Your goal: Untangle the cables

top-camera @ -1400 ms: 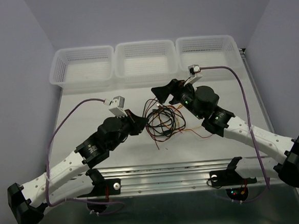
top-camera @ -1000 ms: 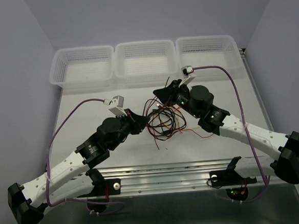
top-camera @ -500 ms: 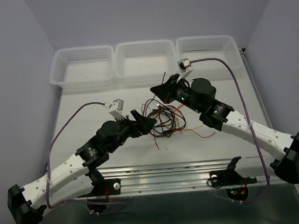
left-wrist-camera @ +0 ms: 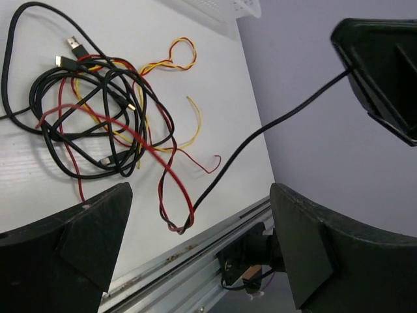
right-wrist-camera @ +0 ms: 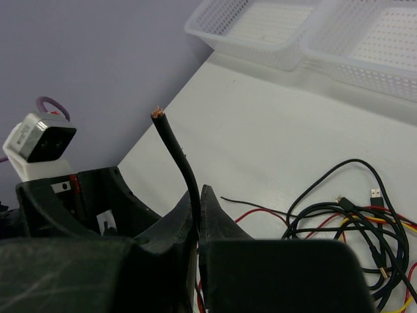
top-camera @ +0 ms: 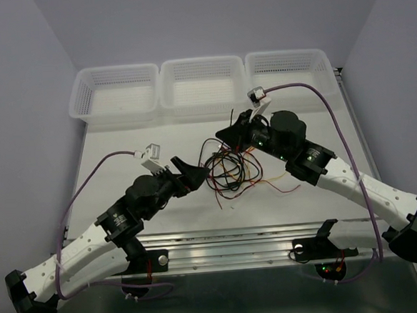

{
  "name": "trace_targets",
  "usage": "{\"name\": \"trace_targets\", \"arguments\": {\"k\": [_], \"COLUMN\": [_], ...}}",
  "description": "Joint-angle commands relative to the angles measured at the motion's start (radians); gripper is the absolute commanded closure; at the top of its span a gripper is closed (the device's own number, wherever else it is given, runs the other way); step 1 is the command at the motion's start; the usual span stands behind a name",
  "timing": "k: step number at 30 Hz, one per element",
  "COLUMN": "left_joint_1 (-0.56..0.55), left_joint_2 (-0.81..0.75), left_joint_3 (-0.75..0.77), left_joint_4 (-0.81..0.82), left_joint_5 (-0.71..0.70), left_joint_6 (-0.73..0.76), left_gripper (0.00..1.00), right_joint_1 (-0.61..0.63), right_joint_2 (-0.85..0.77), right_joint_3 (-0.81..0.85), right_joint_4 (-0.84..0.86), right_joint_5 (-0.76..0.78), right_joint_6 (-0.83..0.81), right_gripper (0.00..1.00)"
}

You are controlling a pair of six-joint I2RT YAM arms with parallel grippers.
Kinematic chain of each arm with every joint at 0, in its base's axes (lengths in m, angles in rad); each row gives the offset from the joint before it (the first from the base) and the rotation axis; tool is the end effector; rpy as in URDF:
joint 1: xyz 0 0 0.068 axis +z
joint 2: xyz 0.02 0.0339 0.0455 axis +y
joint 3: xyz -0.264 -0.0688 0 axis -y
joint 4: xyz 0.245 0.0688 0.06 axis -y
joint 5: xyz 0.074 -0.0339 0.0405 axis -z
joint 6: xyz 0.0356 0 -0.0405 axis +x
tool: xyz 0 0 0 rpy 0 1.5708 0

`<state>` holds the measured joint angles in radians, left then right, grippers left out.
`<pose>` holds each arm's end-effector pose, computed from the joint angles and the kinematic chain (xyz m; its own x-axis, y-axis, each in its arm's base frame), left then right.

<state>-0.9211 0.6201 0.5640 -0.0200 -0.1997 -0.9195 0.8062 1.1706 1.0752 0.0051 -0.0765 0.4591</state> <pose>0.1034 -0.1245 0.3048 -0.5534 -0.5601 -0.6165 0.3640 0.5031 -0.7839 0.1890 0.2009 0.3832 -0.3982 0.2232 -0.8897 -0.6646 0.5983 0.4475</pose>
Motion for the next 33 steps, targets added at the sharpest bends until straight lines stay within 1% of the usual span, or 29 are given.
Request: {"name": "trace_targets", "arguments": {"k": [1, 2, 3, 5, 7, 8, 10, 14, 19, 23, 24, 27, 28, 29, 30, 31, 32, 33], "left_joint_1": [0.004, 0.007, 0.014, 0.019, 0.021, 0.021, 0.024, 0.027, 0.028, 0.031, 0.031, 0.031, 0.033, 0.034, 0.033, 0.033, 0.033, 0.034], "left_joint_2": [-0.016, -0.017, -0.017, -0.026, -0.036, -0.040, -0.034, 0.020, 0.134, 0.213, 0.220, 0.253, 0.260, 0.277, 0.285, 0.291, 0.297, 0.305], "left_joint_3": [-0.027, -0.027, -0.026, -0.030, -0.059, -0.071, -0.082, -0.032, 0.004, 0.008, 0.016, 0.027, 0.039, 0.046, 0.060, 0.066, 0.071, 0.086], "left_joint_4": [-0.083, -0.136, -0.170, -0.222, -0.193, -0.137, -0.098, -0.104, -0.063, 0.014, 0.012, 0.041, 0.048, 0.046, 0.042, 0.038, 0.028, 0.022], "left_joint_5": [-0.052, -0.061, -0.078, -0.073, -0.043, -0.034, -0.020, -0.026, -0.009, 0.025, 0.028, 0.023, 0.020, 0.022, 0.022, 0.025, 0.022, 0.017], "left_joint_6": [-0.134, -0.171, -0.252, -0.320, -0.375, -0.384, -0.392, -0.400, -0.395, -0.383, -0.378, -0.369, -0.360, -0.351, -0.337, -0.329, -0.326, -0.329], "left_gripper": [0.01, 0.01, 0.01, 0.01, 0.01, 0.01, 0.01, 0.01, 0.02, 0.07, 0.12, 0.20, 0.29, 0.34, 0.53, 0.63, 0.78, 1.00], "right_joint_1": [0.002, 0.002, 0.002, 0.002, 0.002, 0.002, 0.002, 0.002, 0.002, 0.002, 0.002, 0.002, 0.002, 0.002, 0.002, 0.002, 0.002, 0.002], "right_joint_2": [-0.037, -0.040, -0.040, -0.039, -0.034, -0.028, -0.013, -0.006, -0.005, -0.012, -0.014, -0.025, -0.028, -0.032, -0.038, -0.042, -0.045, -0.051], "right_joint_3": [0.019, 0.020, 0.020, 0.020, 0.020, 0.019, 0.022, 0.022, 0.015, 0.014, 0.015, 0.012, 0.009, 0.006, 0.002, 0.000, 0.000, -0.001], "right_joint_4": [-0.002, -0.002, -0.002, -0.002, -0.002, -0.002, -0.002, -0.002, 0.001, 0.009, 0.009, 0.015, 0.018, 0.019, 0.021, 0.021, 0.019, 0.009], "right_joint_5": [-0.014, -0.013, -0.009, -0.012, -0.025, -0.038, -0.042, -0.054, -0.068, -0.074, -0.075, -0.103, -0.111, -0.115, -0.111, -0.103, -0.091, -0.042], "right_joint_6": [-0.033, -0.036, -0.042, -0.043, -0.048, -0.048, -0.051, -0.056, -0.046, -0.043, -0.042, -0.034, -0.031, -0.030, -0.030, -0.030, -0.031, -0.033], "right_gripper": [0.99, 0.99, 0.99, 0.99, 0.99, 0.99, 0.99, 0.99, 0.99, 0.99, 0.99, 0.99, 0.99, 0.99, 0.99, 0.99, 0.99, 0.99]}}
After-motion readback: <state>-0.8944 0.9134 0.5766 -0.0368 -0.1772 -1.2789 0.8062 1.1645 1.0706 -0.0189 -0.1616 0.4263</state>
